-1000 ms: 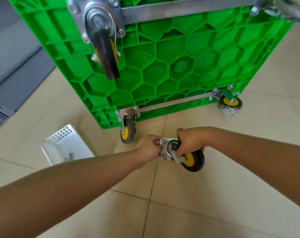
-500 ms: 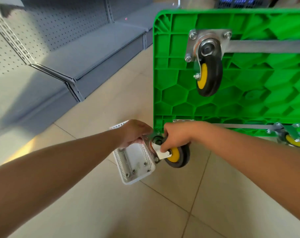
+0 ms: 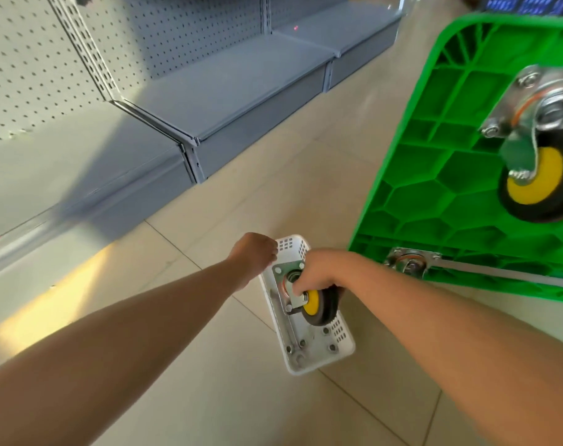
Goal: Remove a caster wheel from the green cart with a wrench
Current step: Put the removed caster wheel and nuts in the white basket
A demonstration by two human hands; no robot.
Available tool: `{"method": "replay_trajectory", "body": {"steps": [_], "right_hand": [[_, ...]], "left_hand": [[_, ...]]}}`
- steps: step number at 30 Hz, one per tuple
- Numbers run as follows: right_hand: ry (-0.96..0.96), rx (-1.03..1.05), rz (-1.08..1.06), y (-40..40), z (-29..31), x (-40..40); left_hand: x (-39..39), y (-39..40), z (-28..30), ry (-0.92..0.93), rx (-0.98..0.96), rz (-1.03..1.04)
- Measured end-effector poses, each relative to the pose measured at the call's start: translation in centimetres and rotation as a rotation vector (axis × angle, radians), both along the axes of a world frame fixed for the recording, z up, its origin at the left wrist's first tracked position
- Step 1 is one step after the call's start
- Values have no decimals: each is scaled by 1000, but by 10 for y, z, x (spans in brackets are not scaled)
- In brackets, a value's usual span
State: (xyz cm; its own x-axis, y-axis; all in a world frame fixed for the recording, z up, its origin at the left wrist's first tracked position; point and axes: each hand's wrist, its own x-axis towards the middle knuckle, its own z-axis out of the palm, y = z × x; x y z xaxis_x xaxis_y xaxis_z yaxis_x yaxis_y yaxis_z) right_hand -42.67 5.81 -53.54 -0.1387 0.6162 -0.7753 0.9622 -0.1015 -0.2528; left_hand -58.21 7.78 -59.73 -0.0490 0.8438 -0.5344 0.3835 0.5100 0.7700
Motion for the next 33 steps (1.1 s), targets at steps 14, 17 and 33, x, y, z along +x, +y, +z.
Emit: {"method": "replay_trajectory", "body": {"steps": [14,17,33], "right_hand": [[-246,173,125,-24,-57,-23],[-176,251,49,-26,-52,-13],[22,464,-156,-54,-18,69]], "left_hand": [[19,-15,-12,279,75,-260],[21,-16,-11,278,57,-267],[67,-32,1,258,36,-336]]}}
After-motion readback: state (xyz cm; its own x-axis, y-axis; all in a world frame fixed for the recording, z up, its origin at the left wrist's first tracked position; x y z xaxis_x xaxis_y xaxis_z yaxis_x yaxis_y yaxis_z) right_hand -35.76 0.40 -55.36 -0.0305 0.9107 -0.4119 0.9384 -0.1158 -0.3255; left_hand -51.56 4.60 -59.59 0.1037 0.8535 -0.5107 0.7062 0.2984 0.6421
